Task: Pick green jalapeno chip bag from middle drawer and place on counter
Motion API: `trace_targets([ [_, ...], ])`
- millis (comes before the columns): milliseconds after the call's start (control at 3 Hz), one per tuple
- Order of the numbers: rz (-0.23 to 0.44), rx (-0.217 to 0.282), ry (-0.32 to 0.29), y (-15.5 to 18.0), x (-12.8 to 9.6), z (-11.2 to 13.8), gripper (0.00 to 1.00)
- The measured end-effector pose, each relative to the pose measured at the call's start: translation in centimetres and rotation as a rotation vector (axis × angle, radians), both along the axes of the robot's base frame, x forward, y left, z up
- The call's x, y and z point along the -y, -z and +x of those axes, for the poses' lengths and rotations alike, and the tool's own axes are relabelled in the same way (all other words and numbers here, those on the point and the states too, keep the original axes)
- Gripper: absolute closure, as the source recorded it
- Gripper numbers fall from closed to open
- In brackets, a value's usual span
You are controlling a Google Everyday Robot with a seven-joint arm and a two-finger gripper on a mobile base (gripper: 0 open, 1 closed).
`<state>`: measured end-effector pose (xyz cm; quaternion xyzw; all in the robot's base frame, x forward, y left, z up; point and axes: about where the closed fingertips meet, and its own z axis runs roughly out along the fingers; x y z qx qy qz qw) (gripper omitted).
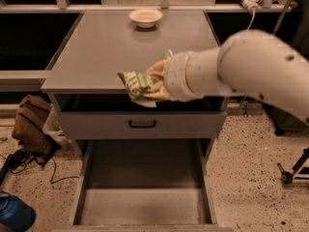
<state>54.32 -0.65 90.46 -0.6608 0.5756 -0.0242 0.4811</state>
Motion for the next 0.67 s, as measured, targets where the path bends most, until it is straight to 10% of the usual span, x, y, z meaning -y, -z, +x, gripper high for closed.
trace_targets([
  [667, -0.04, 0.126, -0.01, -8.3, 0.3, 4.1, 1.0],
])
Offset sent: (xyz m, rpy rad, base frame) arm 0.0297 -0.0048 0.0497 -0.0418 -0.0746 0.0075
